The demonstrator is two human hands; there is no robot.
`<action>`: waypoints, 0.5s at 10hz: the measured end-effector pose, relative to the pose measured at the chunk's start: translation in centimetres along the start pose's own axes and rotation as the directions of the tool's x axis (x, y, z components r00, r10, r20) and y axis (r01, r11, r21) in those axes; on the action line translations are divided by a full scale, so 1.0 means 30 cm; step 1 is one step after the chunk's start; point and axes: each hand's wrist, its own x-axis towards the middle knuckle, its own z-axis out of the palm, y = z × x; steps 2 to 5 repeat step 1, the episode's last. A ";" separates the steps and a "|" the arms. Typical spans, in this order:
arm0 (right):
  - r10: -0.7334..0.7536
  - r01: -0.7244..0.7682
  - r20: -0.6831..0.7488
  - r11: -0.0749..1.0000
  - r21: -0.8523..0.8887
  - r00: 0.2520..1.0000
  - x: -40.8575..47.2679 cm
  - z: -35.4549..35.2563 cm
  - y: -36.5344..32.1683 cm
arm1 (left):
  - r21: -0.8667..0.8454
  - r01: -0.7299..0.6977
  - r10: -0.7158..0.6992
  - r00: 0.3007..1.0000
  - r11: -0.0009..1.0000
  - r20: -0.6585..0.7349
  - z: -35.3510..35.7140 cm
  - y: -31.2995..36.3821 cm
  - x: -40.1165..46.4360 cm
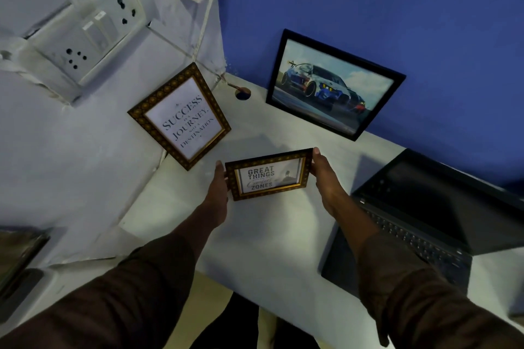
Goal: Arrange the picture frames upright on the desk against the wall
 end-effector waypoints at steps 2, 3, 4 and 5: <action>0.024 -0.025 -0.040 1.000 -0.012 0.999 -0.001 -0.043 0.070 | -0.025 0.011 -0.011 1.000 1.000 -0.016 -0.011 -0.041 -0.023; 0.024 -0.025 -0.040 1.000 -0.012 0.999 -0.001 -0.043 0.070 | -0.025 0.011 -0.011 1.000 1.000 -0.016 -0.011 -0.041 -0.023; 0.024 -0.025 -0.040 1.000 -0.012 0.999 -0.001 -0.043 0.070 | -0.025 0.011 -0.011 1.000 1.000 -0.016 -0.011 -0.041 -0.023; 0.024 -0.025 -0.040 1.000 -0.012 0.999 -0.001 -0.043 0.070 | -0.025 0.011 -0.011 1.000 1.000 -0.016 -0.011 -0.041 -0.023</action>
